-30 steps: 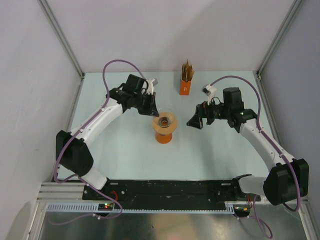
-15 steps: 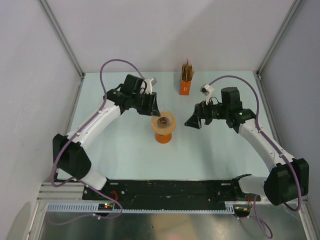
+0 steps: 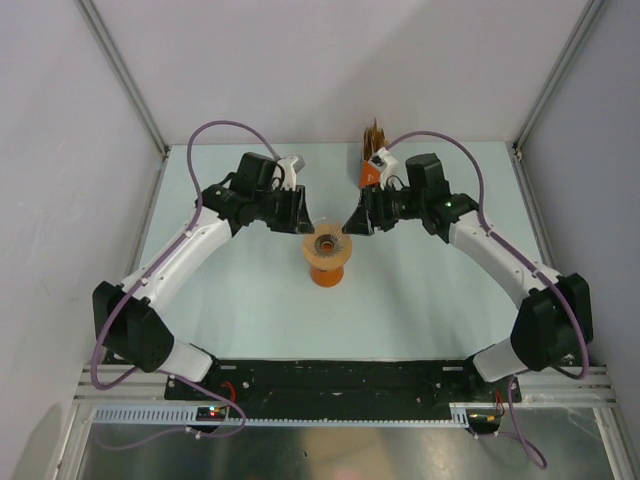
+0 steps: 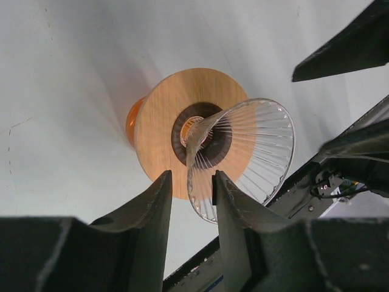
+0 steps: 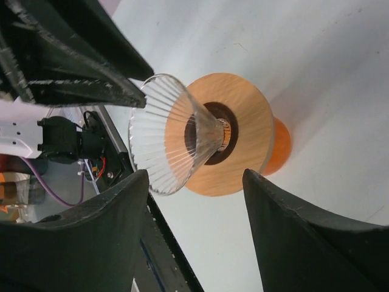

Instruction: Place the coffee filter in the dripper

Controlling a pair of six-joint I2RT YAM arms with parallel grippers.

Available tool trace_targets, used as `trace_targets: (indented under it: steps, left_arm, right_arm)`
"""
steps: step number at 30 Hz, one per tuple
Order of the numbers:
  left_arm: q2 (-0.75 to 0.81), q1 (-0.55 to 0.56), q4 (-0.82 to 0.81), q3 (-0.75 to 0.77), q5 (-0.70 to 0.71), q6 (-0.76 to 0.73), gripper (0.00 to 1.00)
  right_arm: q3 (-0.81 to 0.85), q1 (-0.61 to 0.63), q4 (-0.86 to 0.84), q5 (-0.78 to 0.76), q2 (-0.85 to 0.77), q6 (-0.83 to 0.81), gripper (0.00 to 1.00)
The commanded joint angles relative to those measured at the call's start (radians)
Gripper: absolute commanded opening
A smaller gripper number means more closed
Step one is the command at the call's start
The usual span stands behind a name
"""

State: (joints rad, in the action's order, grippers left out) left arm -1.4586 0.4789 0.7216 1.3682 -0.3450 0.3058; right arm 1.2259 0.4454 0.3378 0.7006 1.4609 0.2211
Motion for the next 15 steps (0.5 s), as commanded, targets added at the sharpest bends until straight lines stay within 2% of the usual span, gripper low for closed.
trace_targets:
  steps: [1, 8, 15]
  left_arm:
    - [0.011, -0.004, -0.016, -0.006, 0.007, -0.011, 0.38]
    - [-0.010, -0.005, -0.030, -0.007, -0.005, -0.009, 0.31]
    - [-0.036, -0.005, -0.037, 0.001, -0.014, -0.003, 0.26]
  right_arm:
    - [0.067, 0.022, 0.025, -0.044, 0.059, 0.028, 0.66]
    - [0.107, 0.049, 0.059, -0.092, 0.119, 0.005, 0.49]
    - [0.156, 0.051, 0.097, -0.106, 0.155, -0.002, 0.40]
